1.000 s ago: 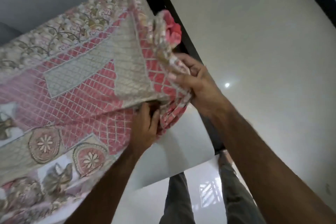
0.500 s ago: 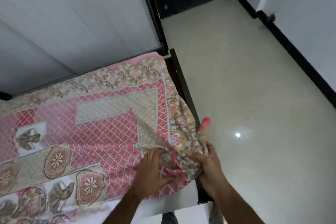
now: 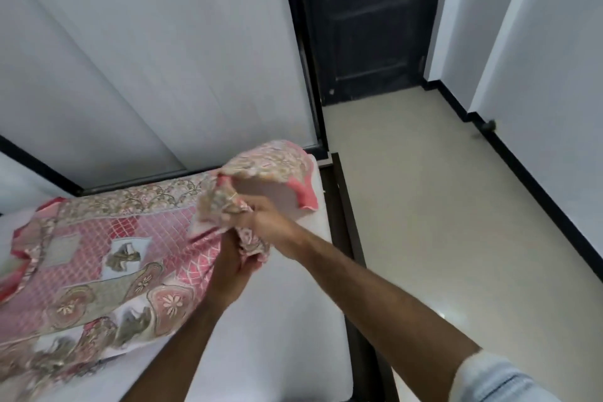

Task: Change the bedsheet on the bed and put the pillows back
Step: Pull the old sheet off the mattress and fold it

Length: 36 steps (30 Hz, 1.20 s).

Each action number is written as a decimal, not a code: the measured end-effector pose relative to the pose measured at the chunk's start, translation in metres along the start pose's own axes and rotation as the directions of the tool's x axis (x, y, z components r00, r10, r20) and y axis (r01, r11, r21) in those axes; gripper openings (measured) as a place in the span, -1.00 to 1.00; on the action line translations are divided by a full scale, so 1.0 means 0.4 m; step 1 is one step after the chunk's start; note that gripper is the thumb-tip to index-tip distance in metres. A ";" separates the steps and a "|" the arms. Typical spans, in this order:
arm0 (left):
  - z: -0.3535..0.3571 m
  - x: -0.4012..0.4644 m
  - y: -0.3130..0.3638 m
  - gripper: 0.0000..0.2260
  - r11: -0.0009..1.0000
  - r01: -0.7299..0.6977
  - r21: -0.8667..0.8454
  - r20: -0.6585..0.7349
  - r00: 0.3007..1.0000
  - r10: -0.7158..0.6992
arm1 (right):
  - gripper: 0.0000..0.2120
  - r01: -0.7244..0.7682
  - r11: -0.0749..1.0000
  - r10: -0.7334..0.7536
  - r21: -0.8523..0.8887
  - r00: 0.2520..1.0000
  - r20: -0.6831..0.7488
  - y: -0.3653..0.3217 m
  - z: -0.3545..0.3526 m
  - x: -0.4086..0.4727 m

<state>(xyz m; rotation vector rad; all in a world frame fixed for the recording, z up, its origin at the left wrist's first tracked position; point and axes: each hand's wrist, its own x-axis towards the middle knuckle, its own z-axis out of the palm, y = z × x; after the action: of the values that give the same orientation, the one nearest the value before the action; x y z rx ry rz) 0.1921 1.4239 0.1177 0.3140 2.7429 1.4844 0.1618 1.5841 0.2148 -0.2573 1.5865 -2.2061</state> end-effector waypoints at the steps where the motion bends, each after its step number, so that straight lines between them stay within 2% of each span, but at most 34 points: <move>1: -0.031 -0.005 -0.009 -0.52 0.997 -0.003 0.071 -0.014 1.000 0.004 | -0.69 0.001 1.000 -0.001 -0.017 1.000 0.019 -0.001 0.014 -0.004; 3: -0.073 -0.023 -0.042 -0.63 0.969 0.002 0.247 0.078 0.997 -0.022 | -0.62 0.023 0.999 -0.021 0.024 0.996 -0.091 0.006 -0.010 -0.012; 5: -0.088 -0.042 -0.065 -0.78 0.947 0.026 0.320 0.145 0.987 -0.076 | -0.63 0.038 0.995 -0.012 0.096 0.965 -0.262 0.015 -0.069 -0.034; 7: -0.081 -0.060 -0.078 -0.83 0.951 0.007 0.308 0.169 0.984 -0.062 | -0.68 0.072 0.992 -0.025 0.108 0.923 -0.385 0.032 -0.137 -0.068; 9: -0.064 -0.071 -0.062 -0.84 0.976 0.035 0.217 0.259 0.961 -0.092 | -0.66 0.125 0.986 -0.054 0.114 0.871 -0.488 0.057 -0.193 -0.116; 10: -0.051 -0.074 -0.057 -0.78 0.980 0.049 0.193 0.321 0.941 -0.111 | -0.63 0.151 0.979 -0.053 0.139 0.839 -0.541 0.070 -0.213 -0.142; 12: -0.018 -0.081 -0.047 -0.45 0.967 0.039 0.254 0.403 0.904 -0.143 | -0.61 0.199 0.966 -0.046 0.164 0.759 -0.649 0.093 -0.242 -0.198; 14: 0.017 -0.078 -0.042 -0.24 0.891 -0.038 0.452 0.420 0.890 -0.175 | -0.62 0.263 0.960 -0.108 0.100 0.675 -0.730 0.109 -0.265 -0.253; 15: 0.033 -0.078 -0.032 -0.24 0.845 -0.084 0.527 0.412 0.896 -0.167 | -0.62 0.290 0.956 -0.164 0.039 0.642 -0.749 0.115 -0.275 -0.279; 16: 0.047 -0.078 -0.026 -0.32 0.808 -0.133 0.574 0.399 0.907 -0.134 | -0.60 0.313 0.949 -0.226 -0.030 0.612 -0.758 0.116 -0.284 -0.303; 18: 0.065 -0.077 -0.010 -0.70 0.786 -0.163 0.597 0.342 0.937 -0.066 | -0.55 0.327 0.935 -0.312 -0.135 0.581 -0.752 0.105 -0.310 -0.345; 20: 0.067 -0.073 -0.007 -0.90 0.755 -0.195 0.626 0.319 0.947 -0.021 | -0.54 0.316 0.943 -0.275 -0.104 0.566 -0.777 0.075 -0.349 -0.384; 23: 0.048 -0.072 -0.025 -0.87 0.735 -0.223 0.640 0.284 0.958 0.044 | -0.67 0.230 0.972 -0.186 -0.046 0.636 -0.749 0.048 -0.418 -0.423; 25: 0.036 -0.060 -0.026 -0.78 0.769 -0.228 0.597 0.220 0.969 0.116 | -0.76 0.111 0.992 -0.116 -0.053 0.690 -0.715 0.067 -0.466 -0.433; 27: 0.020 -0.038 -0.007 -0.67 0.804 -0.233 0.547 0.145 0.972 0.184 | -0.79 0.013 0.999 -0.038 -0.042 0.715 -0.698 0.090 -0.501 -0.433; 29: -0.001 -0.008 0.010 -0.61 0.791 -0.228 0.567 0.100 0.973 0.209 | -0.85 -0.068 0.995 -0.001 -0.074 0.733 -0.680 0.101 -0.522 -0.425; 33: -0.040 0.025 0.027 -0.67 0.832 -0.161 0.530 0.021 0.984 0.176 | -0.83 -0.196 0.968 0.044 -0.158 0.749 -0.661 0.095 -0.537 -0.390; 35: -0.051 0.031 0.033 -0.76 0.861 -0.121 0.495 -0.026 0.988 0.154 | -0.84 -0.219 0.952 0.049 -0.214 0.798 -0.600 0.080 -0.536 -0.375; 36: -0.057 0.035 0.037 -0.79 0.871 -0.094 0.481 -0.055 0.989 0.137 | -0.74 -0.218 0.941 0.046 -0.260 0.841 -0.539 0.068 -0.535 -0.370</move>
<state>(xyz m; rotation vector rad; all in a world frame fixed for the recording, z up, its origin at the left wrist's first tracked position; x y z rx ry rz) 0.1789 1.4155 0.1437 0.4303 3.1853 0.8213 0.2198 1.8251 0.1305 0.4081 2.1718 -2.0052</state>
